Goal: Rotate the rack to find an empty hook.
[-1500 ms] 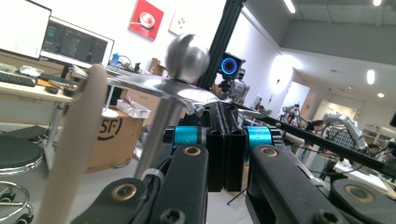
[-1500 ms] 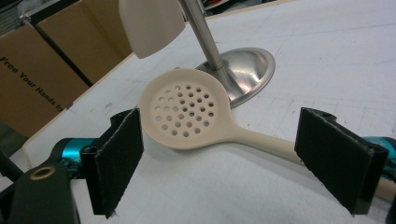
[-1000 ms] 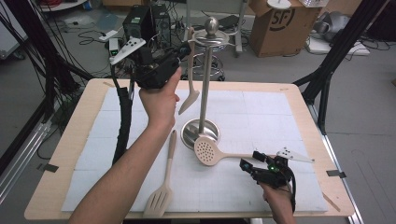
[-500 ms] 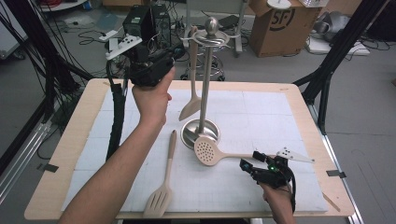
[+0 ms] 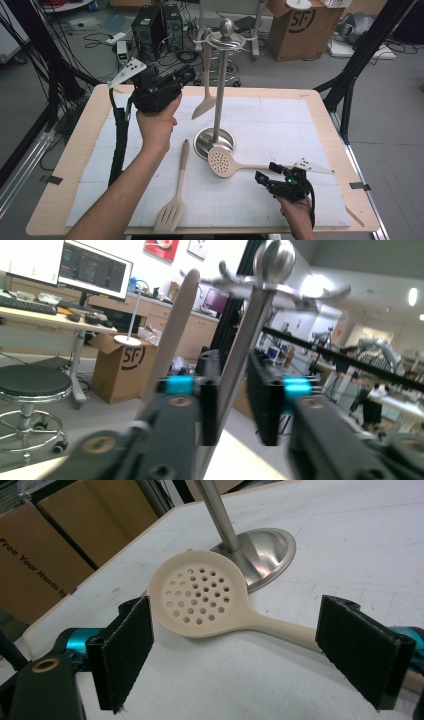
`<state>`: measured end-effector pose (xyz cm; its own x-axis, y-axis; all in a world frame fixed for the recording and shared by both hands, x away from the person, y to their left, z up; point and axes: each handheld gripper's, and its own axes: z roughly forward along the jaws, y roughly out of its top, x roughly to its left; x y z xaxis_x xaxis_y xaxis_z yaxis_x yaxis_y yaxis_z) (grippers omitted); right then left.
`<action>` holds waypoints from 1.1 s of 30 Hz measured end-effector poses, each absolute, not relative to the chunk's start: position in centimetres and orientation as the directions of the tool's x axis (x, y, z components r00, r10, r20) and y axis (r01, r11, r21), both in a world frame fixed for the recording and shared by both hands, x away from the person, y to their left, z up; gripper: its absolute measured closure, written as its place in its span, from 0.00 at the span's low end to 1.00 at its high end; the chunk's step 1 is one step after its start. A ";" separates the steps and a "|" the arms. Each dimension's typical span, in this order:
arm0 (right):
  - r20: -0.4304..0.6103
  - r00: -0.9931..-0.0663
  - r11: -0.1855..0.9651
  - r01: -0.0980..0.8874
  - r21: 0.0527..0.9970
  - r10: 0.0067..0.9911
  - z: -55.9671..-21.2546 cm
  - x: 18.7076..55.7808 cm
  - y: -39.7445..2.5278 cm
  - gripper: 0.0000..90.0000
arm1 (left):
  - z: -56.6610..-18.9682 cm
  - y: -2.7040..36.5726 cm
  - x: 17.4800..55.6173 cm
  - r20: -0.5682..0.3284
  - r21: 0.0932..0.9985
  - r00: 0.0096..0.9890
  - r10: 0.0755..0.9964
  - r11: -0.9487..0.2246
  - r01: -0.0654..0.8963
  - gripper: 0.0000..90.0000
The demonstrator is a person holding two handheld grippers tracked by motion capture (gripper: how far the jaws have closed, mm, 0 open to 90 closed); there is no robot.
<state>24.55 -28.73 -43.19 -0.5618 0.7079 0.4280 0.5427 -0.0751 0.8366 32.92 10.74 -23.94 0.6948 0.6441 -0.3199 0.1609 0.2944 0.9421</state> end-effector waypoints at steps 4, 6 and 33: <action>0.424 -0.563 -0.071 0.541 0.838 0.710 -43.2 24.6 -28.7 0.16 | -25.4 11.8 32.8 -0.350 0.932 0.690 0.633 0.308 0.191 0.72; 0.425 -0.563 -0.069 0.544 0.836 0.708 -43.2 24.6 -28.6 0.16 | -26.0 12.2 32.9 -0.375 0.924 0.683 0.626 0.311 0.222 0.71; 0.422 -0.562 -0.063 0.547 0.835 0.711 -43.3 24.5 -28.5 0.16 | -33.0 15.5 31.2 -0.415 0.909 0.639 0.647 0.270 0.317 0.70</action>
<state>24.51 -28.50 -43.30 -0.5625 0.7108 0.4224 0.5473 -0.0628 0.8345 31.18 15.50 -33.04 0.6392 0.6475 -0.4149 0.3167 0.2699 0.9093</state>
